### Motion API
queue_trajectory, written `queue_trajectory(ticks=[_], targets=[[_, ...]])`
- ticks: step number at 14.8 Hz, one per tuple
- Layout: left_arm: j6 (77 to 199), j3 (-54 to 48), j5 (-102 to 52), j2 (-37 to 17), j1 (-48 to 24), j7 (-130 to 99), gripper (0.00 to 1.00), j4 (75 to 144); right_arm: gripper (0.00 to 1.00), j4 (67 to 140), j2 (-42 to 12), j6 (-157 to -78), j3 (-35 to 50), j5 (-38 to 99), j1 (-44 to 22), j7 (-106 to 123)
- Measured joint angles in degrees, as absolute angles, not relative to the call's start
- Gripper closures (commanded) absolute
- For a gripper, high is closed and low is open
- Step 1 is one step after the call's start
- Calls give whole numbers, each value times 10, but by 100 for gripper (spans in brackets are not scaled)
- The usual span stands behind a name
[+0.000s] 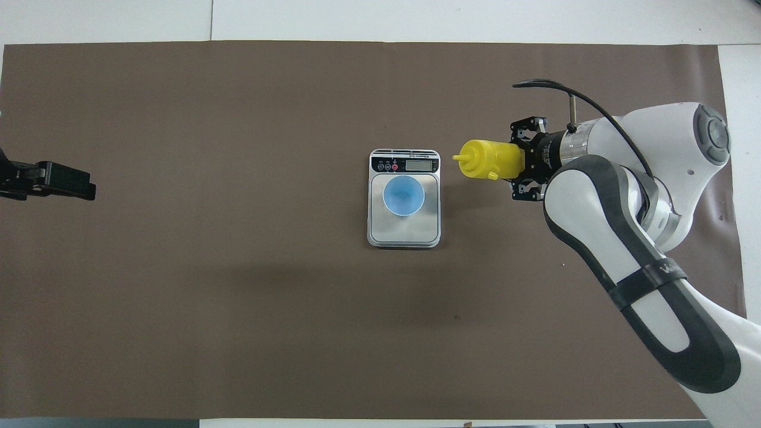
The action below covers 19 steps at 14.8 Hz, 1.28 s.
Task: Pour seasoning into cup on scale with both arms
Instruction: 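Lift the yellow bottle with the right gripper and carry it over the cup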
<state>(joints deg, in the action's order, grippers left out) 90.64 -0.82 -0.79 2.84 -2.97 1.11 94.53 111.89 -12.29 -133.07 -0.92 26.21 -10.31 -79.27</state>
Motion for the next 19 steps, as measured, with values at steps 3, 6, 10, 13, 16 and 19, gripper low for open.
queue_trajectory(ticks=[3, 6, 10, 13, 16, 19], targets=[[906, -8, -8, 28, -30, 11, 0, 945, 100, 1093, -134, -1331, -9, 155, -118, -818], [906, -8, -8, 28, -30, 11, 0, 945, 100, 1058, -154, -1326, -9, 57, -142, -836], [906, -8, -8, 28, -30, 11, 0, 945, 100, 1040, -170, -1325, -9, 0, -168, -860], [906, -8, -8, 28, -30, 11, 0, 945, 100, 1011, -184, -1292, -10, -34, -182, -872], [906, -8, -8, 28, -30, 11, 0, 945, 100, 960, -215, -1256, -9, -91, -194, -890], [906, -8, -8, 28, -29, 11, 0, 945, 100, 944, -232, -1246, -10, -128, -213, -895]])
